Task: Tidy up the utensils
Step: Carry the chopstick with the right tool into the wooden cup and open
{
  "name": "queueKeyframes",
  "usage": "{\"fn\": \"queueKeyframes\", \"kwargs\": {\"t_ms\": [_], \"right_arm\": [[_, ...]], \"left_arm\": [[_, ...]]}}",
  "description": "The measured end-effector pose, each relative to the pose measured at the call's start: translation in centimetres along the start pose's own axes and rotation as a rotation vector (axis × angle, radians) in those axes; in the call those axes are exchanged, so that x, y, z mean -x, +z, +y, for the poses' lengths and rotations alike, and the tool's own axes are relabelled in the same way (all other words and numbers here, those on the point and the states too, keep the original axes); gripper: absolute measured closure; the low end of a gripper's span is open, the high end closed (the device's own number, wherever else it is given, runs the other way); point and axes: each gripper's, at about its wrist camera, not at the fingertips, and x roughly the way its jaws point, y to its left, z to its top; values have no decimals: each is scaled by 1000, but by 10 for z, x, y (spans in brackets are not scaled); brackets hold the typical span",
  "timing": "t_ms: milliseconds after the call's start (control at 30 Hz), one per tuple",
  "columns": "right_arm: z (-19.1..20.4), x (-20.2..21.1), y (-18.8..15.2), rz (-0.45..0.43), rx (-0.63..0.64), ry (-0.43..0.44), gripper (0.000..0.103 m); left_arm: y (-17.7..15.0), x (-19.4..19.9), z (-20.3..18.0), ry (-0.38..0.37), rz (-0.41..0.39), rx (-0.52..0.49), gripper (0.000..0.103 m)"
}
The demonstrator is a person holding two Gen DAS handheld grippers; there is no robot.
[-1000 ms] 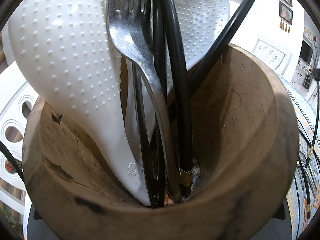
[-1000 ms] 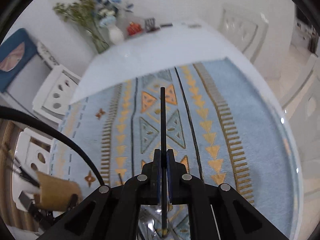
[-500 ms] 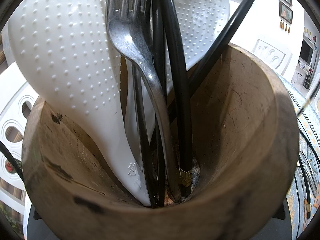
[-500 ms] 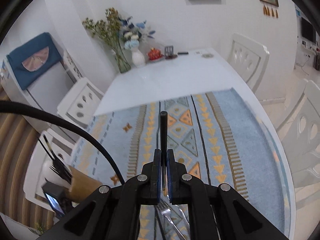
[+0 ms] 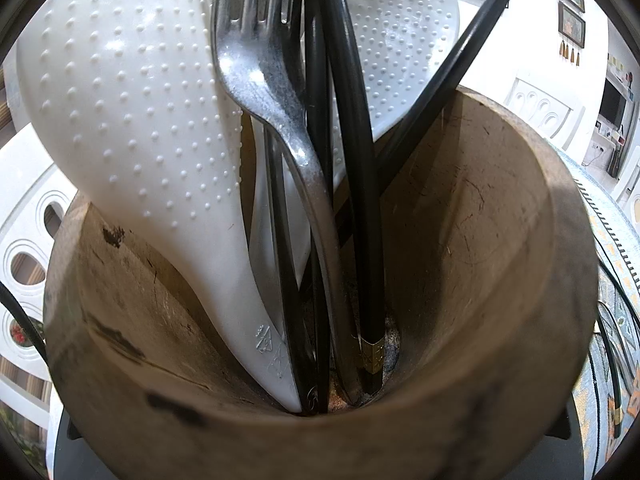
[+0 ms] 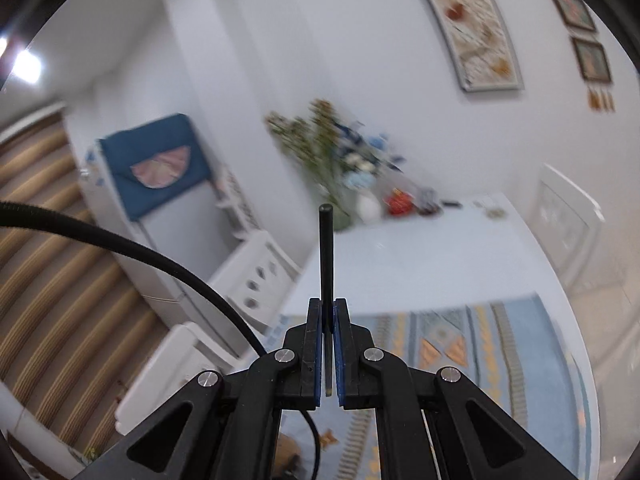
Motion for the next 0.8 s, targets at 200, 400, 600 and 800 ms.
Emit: {"fn": "queueKeyframes", "kwargs": {"t_ms": [200, 400, 600, 800], "right_arm": [[40, -1, 15, -36, 63, 115, 98], [68, -12, 7, -2, 109, 189, 98], [85, -35, -13, 77, 130, 232, 98], [94, -58, -32, 150, 150, 249, 98]], "left_arm": [[0, -1, 0, 0, 0, 0, 6], [0, 0, 0, 0, 0, 0, 6], [0, 0, 0, -1, 0, 0, 6], [0, -1, 1, -7, -1, 5, 6]]}}
